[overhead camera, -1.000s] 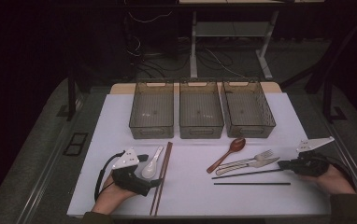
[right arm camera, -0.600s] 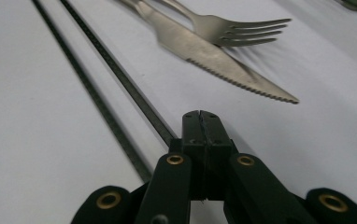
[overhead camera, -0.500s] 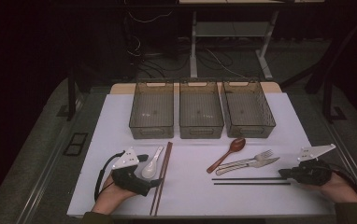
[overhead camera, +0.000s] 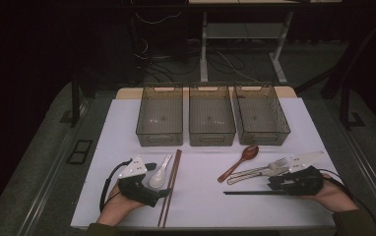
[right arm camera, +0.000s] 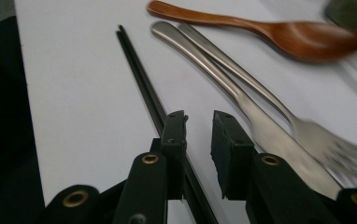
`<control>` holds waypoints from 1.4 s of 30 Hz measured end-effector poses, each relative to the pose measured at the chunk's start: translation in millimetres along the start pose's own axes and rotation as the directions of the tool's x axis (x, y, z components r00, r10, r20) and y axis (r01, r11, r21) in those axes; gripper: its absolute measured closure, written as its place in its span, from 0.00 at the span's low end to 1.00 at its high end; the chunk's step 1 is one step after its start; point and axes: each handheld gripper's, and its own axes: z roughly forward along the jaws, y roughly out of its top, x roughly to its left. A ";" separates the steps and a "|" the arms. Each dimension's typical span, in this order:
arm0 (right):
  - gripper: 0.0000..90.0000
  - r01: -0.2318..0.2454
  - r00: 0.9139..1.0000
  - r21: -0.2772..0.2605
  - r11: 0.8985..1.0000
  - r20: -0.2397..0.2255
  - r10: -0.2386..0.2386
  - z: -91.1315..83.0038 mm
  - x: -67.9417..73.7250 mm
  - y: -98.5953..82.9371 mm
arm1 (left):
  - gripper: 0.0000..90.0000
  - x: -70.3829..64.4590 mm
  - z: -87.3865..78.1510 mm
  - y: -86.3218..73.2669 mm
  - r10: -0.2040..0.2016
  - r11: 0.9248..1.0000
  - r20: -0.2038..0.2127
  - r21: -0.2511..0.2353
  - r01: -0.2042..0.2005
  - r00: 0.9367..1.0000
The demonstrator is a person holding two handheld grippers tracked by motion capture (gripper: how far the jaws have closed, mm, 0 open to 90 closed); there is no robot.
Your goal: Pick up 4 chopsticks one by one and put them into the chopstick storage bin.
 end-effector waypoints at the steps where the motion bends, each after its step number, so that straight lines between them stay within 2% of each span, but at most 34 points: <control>1: 0.82 0.000 1.000 0.000 1.000 0.000 0.000 0.0 0.0 0.0 | 0.00 0.0 0.0 -0.1 0.000 1.000 0.000 0.000 0.000 1.000; 4: 0.83 0.033 0.999 0.020 0.999 -0.034 -0.032 13.9 5.5 9.3 | 0.00 0.1 0.0 -0.1 0.000 1.000 0.000 0.001 0.000 1.000; 6: 0.83 0.071 0.996 0.037 0.997 -0.049 -0.069 22.0 7.4 13.5 | 0.00 0.0 0.0 -0.1 -0.001 1.000 0.001 0.000 0.001 1.000; 7: 0.83 0.107 0.993 0.055 0.993 -0.061 -0.104 28.4 8.6 16.4 | 0.00 0.1 0.0 -0.1 0.000 1.000 0.000 0.001 0.000 1.000; 17: 0.82 0.158 0.985 0.102 0.982 -0.079 -0.151 46.1 11.2 19.4 | 0.00 -0.2 0.4 -0.2 -0.001 1.000 0.003 -0.001 0.001 1.000; 22: 0.86 0.166 0.985 0.100 0.981 -0.069 -0.160 46.1 11.6 18.8 | 0.00 -0.3 0.5 0.0 0.000 1.000 0.005 0.002 0.000 1.000; 31: 0.88 0.156 0.986 0.100 0.983 -0.073 -0.149 45.7 11.7 18.8 | 0.00 -0.3 0.6 -0.1 0.000 1.000 0.004 -0.001 0.000 1.000; 40: 0.88 0.162 0.986 0.106 0.981 -0.057 -0.156 46.6 16.2 19.9 | 0.00 -0.5 0.9 0.0 -0.001 1.000 0.004 -0.002 0.001 1.000; 42: 0.88 0.147 0.988 0.109 0.983 -0.060 -0.141 47.1 17.4 20.5 | 0.00 -0.6 0.9 0.1 -0.001 1.000 0.005 -0.002 0.001 1.000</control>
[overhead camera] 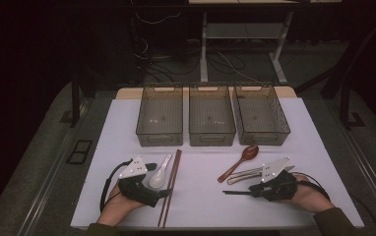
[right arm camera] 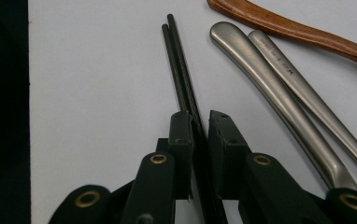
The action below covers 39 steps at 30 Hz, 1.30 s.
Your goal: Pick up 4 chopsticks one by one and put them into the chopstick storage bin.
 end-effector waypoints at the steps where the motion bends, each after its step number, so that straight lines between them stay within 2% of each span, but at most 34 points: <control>1: 0.88 0.002 1.000 0.001 1.000 0.000 -0.002 0.1 0.2 0.2 | 0.00 0.0 0.0 0.1 0.001 1.000 0.000 0.000 -0.001 1.000; 15: 0.89 -0.012 1.000 0.005 1.000 0.009 0.012 2.1 7.9 3.2 | 0.00 -0.2 -0.3 0.2 0.003 1.000 0.002 0.004 -0.003 1.000; 16: 0.92 -0.003 1.000 0.004 1.000 0.007 0.003 2.1 7.3 3.1 | 0.00 -0.2 -0.3 0.3 0.004 1.000 0.003 0.005 -0.004 1.000; 17: 0.95 0.002 1.000 -0.029 1.000 -0.005 -0.002 -0.5 7.0 3.8 | 0.00 -0.2 -0.3 0.3 0.003 1.000 0.003 0.005 -0.003 1.000; 19: 0.95 0.004 1.000 0.005 1.000 -0.002 -0.004 3.2 9.9 5.9 | 0.00 -0.2 -0.3 0.2 0.004 1.000 0.003 0.006 -0.004 1.000; 21: 0.95 0.018 1.000 0.002 1.000 -0.006 -0.018 4.7 7.7 5.1 | 0.00 -0.3 -0.3 0.2 0.004 1.000 0.003 0.006 -0.004 1.000; 27: 0.95 0.017 1.000 0.002 1.000 -0.009 -0.017 4.6 7.8 4.8 | 0.00 -0.3 -0.7 0.3 0.006 1.000 0.003 0.007 -0.006 1.000; 30: 0.94 0.050 0.999 0.001 0.999 -0.003 -0.050 4.8 8.8 5.1 | 0.00 -0.2 -0.5 0.1 0.004 1.000 0.003 0.005 -0.004 1.000; 32: 0.94 0.052 0.999 0.003 0.999 -0.006 -0.052 4.7 8.7 5.1 | 0.00 -0.1 -0.5 0.2 0.004 1.000 0.003 0.005 -0.004 1.000; 36: 0.95 0.045 0.999 0.003 0.999 -0.009 -0.045 4.7 7.9 5.0 | 0.00 -0.3 -0.2 0.1 0.006 1.000 0.003 0.008 -0.006 1.000; 39: 0.95 0.018 1.000 0.003 1.000 0.001 -0.018 4.5 9.9 5.3 | 0.00 -0.2 -0.5 0.2 0.006 1.000 0.003 0.008 -0.006 1.000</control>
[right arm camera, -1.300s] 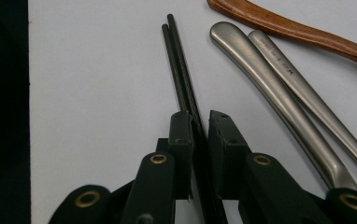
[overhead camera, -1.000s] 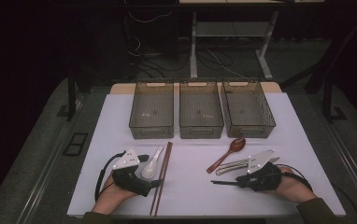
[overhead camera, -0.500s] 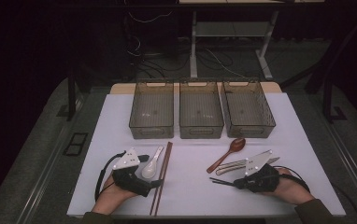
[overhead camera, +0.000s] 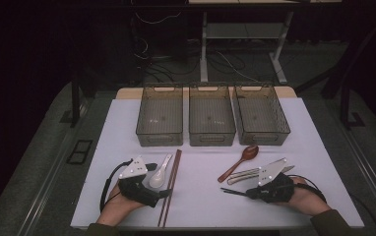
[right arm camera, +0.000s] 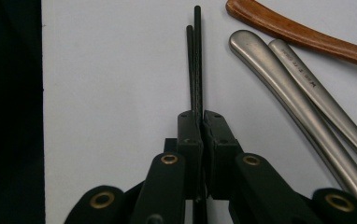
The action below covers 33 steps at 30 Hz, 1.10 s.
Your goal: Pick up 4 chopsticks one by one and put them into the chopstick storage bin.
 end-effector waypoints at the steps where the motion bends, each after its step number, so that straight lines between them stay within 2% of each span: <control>1: 0.95 0.001 1.000 -0.001 1.000 0.012 -0.001 0.1 0.3 0.3 | 0.00 0.1 0.0 0.0 -0.001 1.000 0.000 -0.001 0.001 1.000; 3: 0.95 -0.036 0.998 -0.003 0.999 0.042 0.036 0.8 1.0 2.2 | 0.00 0.0 0.1 0.0 0.000 1.000 0.000 0.000 0.000 1.000; 5: 0.95 -0.059 0.997 -0.003 0.998 0.042 0.059 1.9 0.3 4.2 | 0.00 -0.1 -0.1 0.0 0.001 1.000 0.000 0.001 -0.001 1.000; 6: 0.95 -0.053 0.997 0.000 0.999 0.053 0.053 2.4 -1.2 4.7 | 0.00 0.0 -0.1 0.1 0.000 1.000 0.000 -0.001 0.000 1.000; 9: 0.95 -0.097 0.994 -0.010 0.995 0.052 0.097 4.7 -1.0 7.8 | 0.00 0.3 0.2 -0.2 -0.001 1.000 -0.001 -0.003 0.001 1.000; 12: 0.95 -0.114 0.992 -0.008 0.993 0.048 0.114 8.5 -0.2 12.6 | 0.00 0.1 0.2 0.0 0.001 1.000 0.000 0.001 -0.001 1.000; 15: 0.95 -0.106 0.992 -0.010 0.994 0.068 0.107 11.5 -0.3 16.0 | 0.00 -0.1 0.2 0.0 0.002 1.000 0.000 0.002 -0.002 1.000; 16: 0.95 -0.118 0.991 -0.016 0.993 0.062 0.119 12.0 0.9 16.6 | 0.00 -0.1 0.2 0.0 0.002 1.000 0.000 0.001 -0.002 1.000; 19: 0.93 -0.095 0.993 -0.021 0.995 0.074 0.096 11.9 -0.2 14.9 | 0.00 0.0 0.1 0.0 0.001 1.000 0.001 0.001 -0.001 1.000; 22: 0.83 -0.110 0.993 -0.037 0.993 0.049 0.111 12.1 1.5 14.6 | 0.00 0.0 0.0 -0.1 0.002 1.000 0.001 0.001 -0.002 1.000; 24: 0.79 -0.089 0.994 -0.038 0.995 0.056 0.091 11.8 1.3 14.4 | 0.00 0.1 -0.1 -0.1 0.001 1.000 0.001 0.001 -0.001 1.000; 26: 0.76 -0.099 0.994 -0.044 0.994 0.049 0.101 10.8 3.2 14.6 | 0.00 0.1 -0.1 -0.1 0.001 1.000 0.001 0.001 -0.001 1.000; 28: 0.72 -0.092 0.994 -0.051 0.994 0.061 0.095 8.1 3.6 13.6 | 0.00 0.1 -0.2 -0.2 0.001 1.000 0.001 0.001 -0.001 1.000; 29: 0.69 -0.093 0.993 -0.063 0.994 0.067 0.097 6.1 3.8 12.8 | 0.00 0.1 -0.3 -0.2 0.002 1.000 0.001 0.002 -0.002 1.000; 30: 0.69 -0.116 0.991 -0.076 0.990 0.059 0.121 3.1 5.4 12.3 | 0.00 0.1 -0.4 -0.4 0.002 1.000 0.001 0.001 -0.002 1.000; 33: 0.75 -0.144 0.987 -0.099 0.985 0.056 0.150 -7.2 7.3 6.9 | 0.00 0.4 -0.6 -0.6 0.001 1.000 0.000 -0.002 -0.001 1.000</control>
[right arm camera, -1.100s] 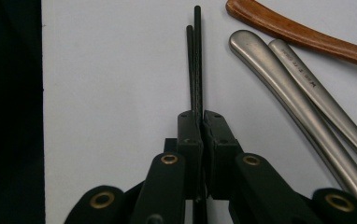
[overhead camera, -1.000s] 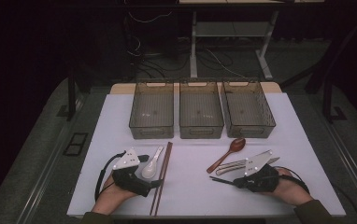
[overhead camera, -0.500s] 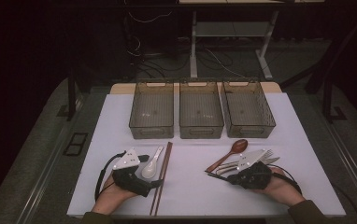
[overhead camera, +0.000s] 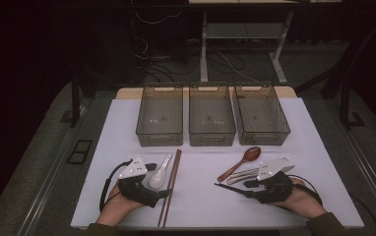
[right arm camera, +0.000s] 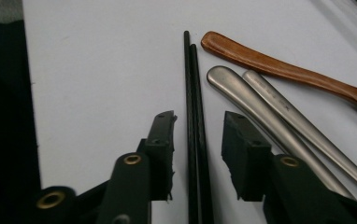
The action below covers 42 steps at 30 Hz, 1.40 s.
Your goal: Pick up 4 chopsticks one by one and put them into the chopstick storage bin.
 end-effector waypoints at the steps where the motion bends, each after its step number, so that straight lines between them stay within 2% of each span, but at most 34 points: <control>1: 0.77 -0.004 1.000 -0.001 1.000 0.000 0.004 -3.8 -0.2 -2.6 | 0.00 0.1 -0.1 -0.1 0.000 1.000 -0.001 0.000 0.000 1.000; 5: 0.84 -0.027 1.000 0.001 1.000 0.013 0.027 -14.9 -0.4 -15.8 | 0.00 0.1 -0.3 -0.1 0.000 1.000 -0.002 0.002 0.000 1.000; 11: 0.88 -0.044 0.999 0.005 0.999 0.032 0.043 -23.9 4.3 -30.6 | 0.00 -0.1 0.0 -0.1 0.001 1.000 -0.001 0.003 -0.001 1.000; 25: 0.92 -0.004 1.000 0.060 0.998 0.029 0.002 -18.5 4.8 -39.0 | 0.00 0.1 -0.3 -0.7 -0.003 1.000 0.000 0.003 0.003 1.000; 42: 0.94 0.049 0.998 0.061 0.997 0.028 -0.051 -18.9 5.5 -39.6 | 0.00 -0.1 -0.4 -0.6 -0.001 1.000 0.000 0.001 0.001 1.000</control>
